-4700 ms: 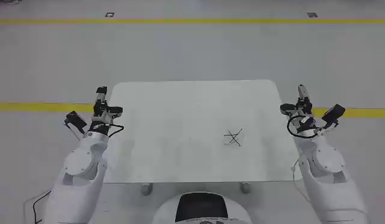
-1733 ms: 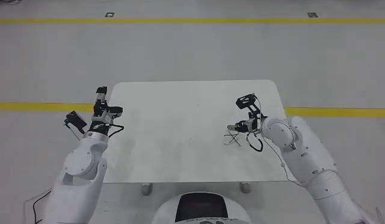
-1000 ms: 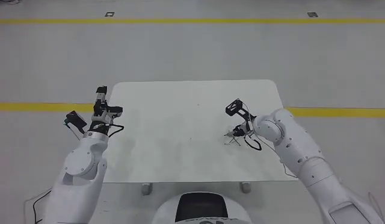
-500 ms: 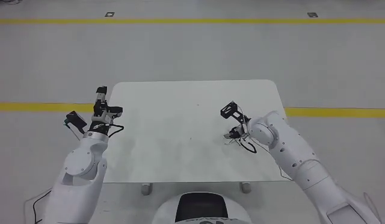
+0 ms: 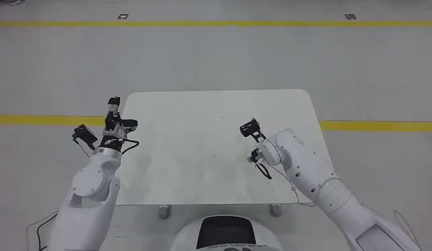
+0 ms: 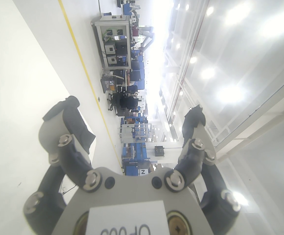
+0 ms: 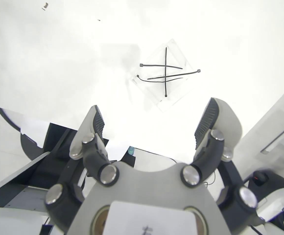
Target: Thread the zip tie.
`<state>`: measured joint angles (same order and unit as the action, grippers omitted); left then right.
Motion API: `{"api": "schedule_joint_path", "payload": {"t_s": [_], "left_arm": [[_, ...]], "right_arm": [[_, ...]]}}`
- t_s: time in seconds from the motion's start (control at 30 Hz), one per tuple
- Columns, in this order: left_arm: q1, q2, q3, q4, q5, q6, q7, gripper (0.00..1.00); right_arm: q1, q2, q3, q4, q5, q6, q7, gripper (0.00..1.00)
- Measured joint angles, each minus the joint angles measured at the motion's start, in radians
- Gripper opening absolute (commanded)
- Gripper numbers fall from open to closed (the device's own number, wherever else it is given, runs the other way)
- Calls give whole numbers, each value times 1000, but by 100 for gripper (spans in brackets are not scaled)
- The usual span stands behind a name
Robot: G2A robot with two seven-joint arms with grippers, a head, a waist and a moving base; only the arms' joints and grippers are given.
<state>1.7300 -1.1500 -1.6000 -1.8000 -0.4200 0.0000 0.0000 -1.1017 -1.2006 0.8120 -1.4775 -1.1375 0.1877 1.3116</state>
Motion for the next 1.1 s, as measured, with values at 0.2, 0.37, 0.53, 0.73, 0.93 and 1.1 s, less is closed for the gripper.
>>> {"api": "schedule_joint_path", "payload": {"t_s": [0.2,0.37,0.53,0.73,0.93,1.1], "left_arm": [[0,0,0,0,0,0,0,100],[0,0,0,0,0,0,0,100],[0,0,0,0,0,0,0,100],[0,0,0,0,0,0,0,100],[0,0,0,0,0,0,0,100],[0,0,0,0,0,0,0,100]], "right_arm": [[13,-15,-12,25,-19,57,-13,100],[4,-16,-5,5,-11,41,-52,100],[4,-16,-6,6,-11,42,-49,100],[-8,-22,-19,8,-66,111,-59,100],[-47,-69,57,5,-171,152,19,100],[-97,-146,165,33,-228,152,81,100]]}}
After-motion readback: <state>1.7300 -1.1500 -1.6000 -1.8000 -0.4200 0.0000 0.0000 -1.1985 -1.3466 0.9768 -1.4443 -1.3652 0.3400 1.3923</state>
